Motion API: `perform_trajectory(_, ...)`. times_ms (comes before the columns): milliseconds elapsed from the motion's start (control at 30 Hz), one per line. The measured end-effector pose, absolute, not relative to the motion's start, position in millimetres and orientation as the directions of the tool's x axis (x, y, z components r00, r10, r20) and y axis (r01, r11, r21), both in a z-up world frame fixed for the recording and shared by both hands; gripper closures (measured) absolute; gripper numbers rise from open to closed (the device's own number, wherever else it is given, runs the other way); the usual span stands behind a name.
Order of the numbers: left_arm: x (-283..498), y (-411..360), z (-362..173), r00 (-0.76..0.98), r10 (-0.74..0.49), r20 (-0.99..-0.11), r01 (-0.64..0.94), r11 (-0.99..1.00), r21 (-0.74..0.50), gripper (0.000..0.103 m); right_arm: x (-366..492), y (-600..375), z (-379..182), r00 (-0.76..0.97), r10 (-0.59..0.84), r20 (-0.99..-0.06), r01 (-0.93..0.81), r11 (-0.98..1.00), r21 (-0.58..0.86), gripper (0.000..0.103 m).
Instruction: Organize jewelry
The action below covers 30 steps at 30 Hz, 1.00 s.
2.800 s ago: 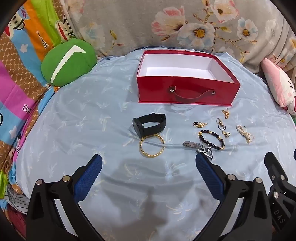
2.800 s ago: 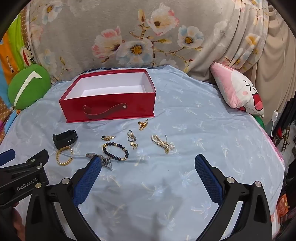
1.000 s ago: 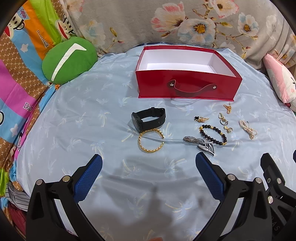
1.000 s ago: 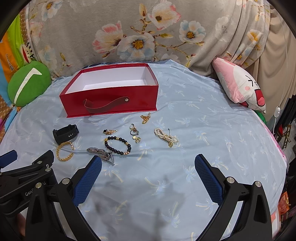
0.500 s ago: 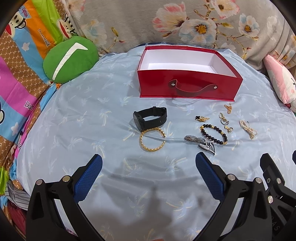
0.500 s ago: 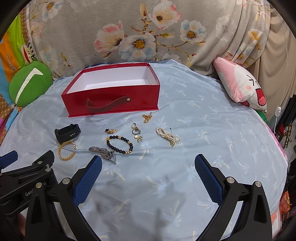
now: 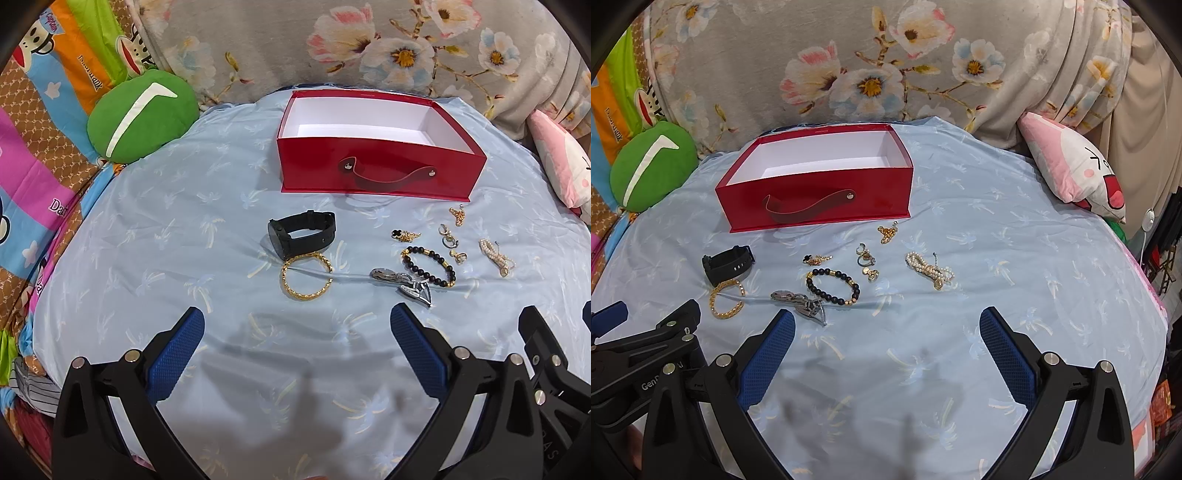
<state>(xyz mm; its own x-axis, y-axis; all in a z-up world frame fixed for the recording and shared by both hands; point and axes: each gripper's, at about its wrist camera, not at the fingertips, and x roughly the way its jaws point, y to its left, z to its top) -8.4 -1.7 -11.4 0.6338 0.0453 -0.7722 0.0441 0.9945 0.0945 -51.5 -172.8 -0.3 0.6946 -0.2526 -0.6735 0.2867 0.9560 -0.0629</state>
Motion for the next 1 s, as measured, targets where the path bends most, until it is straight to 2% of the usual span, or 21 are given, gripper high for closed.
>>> perform_trajectory(700,-6,1,-17,0.621,0.041,-0.782,0.043,0.995,0.087,0.005,-50,-173,-2,0.693,-0.248,-0.677,0.283,0.957,-0.060,0.005)
perform_trajectory(1000,6,4,-27,0.589,0.043,-0.807,0.021,0.997,0.069,0.005,-48,-171,-22,0.672,-0.214,-0.709,0.270,0.962,-0.034,0.005)
